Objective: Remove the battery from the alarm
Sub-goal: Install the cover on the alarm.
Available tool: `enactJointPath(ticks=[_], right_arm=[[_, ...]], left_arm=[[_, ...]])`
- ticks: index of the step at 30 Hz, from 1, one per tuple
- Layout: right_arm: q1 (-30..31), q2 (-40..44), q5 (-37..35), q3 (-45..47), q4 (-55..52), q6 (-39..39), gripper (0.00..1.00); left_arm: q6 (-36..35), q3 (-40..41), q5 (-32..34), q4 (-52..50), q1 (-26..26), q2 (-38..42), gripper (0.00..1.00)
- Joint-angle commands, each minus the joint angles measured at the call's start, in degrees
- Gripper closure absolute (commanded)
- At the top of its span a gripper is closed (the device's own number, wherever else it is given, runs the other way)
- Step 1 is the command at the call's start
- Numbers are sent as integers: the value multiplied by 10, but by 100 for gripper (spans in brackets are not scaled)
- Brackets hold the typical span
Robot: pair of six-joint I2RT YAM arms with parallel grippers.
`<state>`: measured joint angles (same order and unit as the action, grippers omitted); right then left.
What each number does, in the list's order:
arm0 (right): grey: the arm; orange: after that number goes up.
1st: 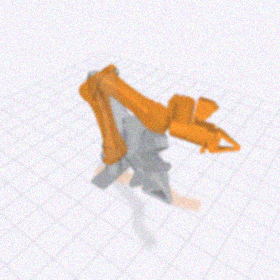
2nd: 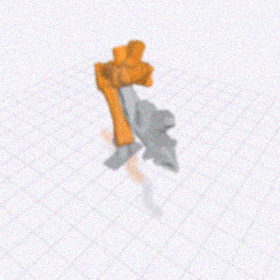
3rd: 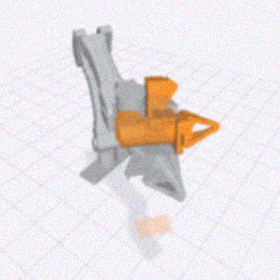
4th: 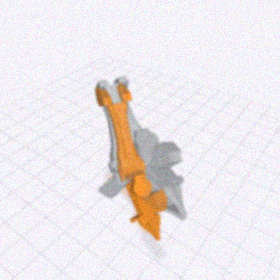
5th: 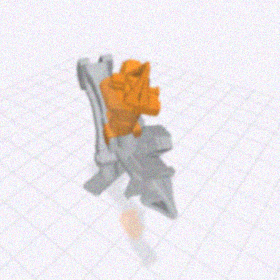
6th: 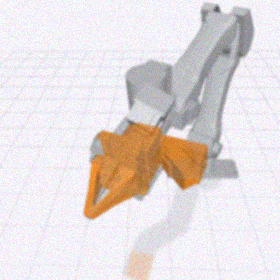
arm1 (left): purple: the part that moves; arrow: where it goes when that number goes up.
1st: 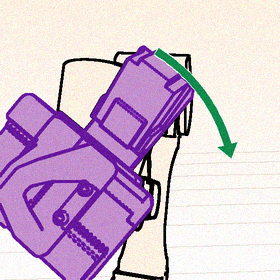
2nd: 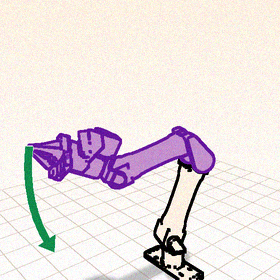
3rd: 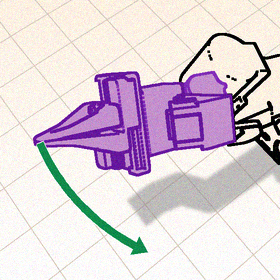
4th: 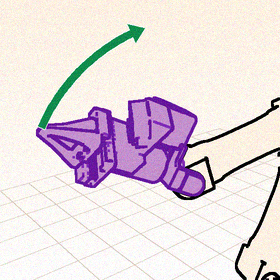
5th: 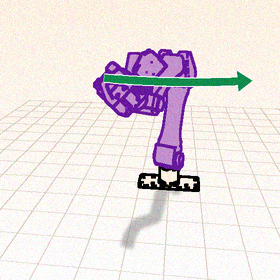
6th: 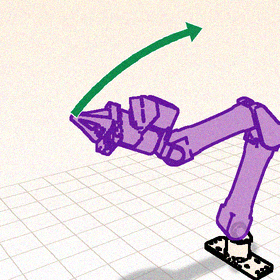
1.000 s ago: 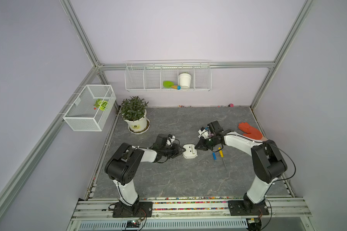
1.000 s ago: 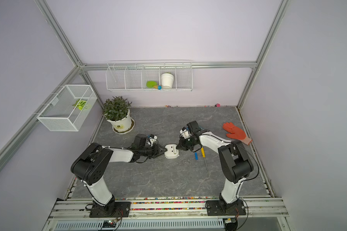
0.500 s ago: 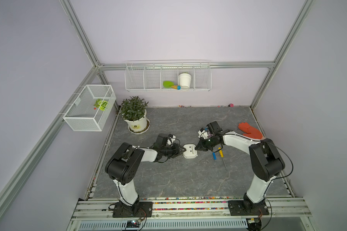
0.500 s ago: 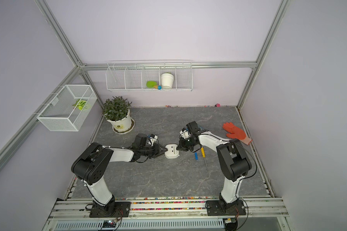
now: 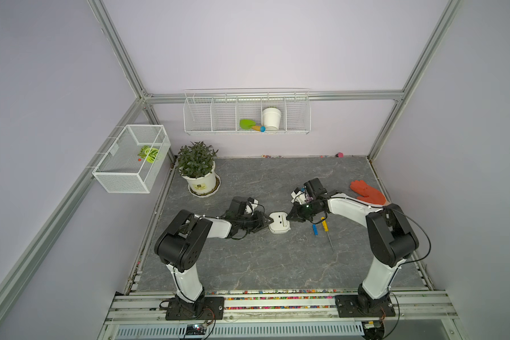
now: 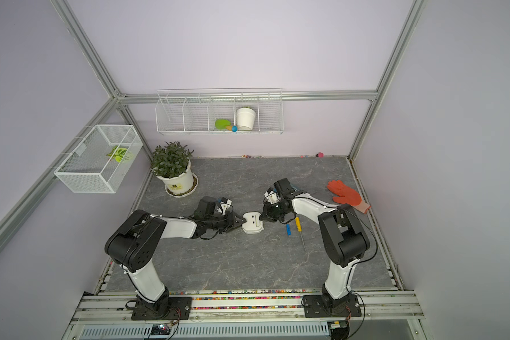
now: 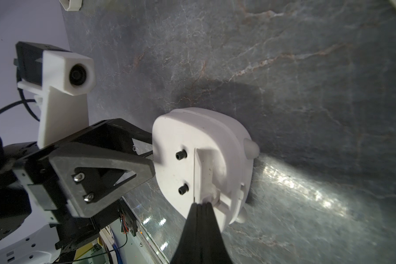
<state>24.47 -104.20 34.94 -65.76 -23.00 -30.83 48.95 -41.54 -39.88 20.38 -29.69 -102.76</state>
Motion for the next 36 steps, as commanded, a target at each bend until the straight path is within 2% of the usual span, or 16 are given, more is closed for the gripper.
enactJointPath(ticks=[1,36], right_arm=[[2,-15,4,-8,8,-3,100],[2,-8,26,1,16,-6,100]], left_arm=[[-11,-10,6,-7,-4,-7,56],[-13,-11,8,-12,-4,-7,56]])
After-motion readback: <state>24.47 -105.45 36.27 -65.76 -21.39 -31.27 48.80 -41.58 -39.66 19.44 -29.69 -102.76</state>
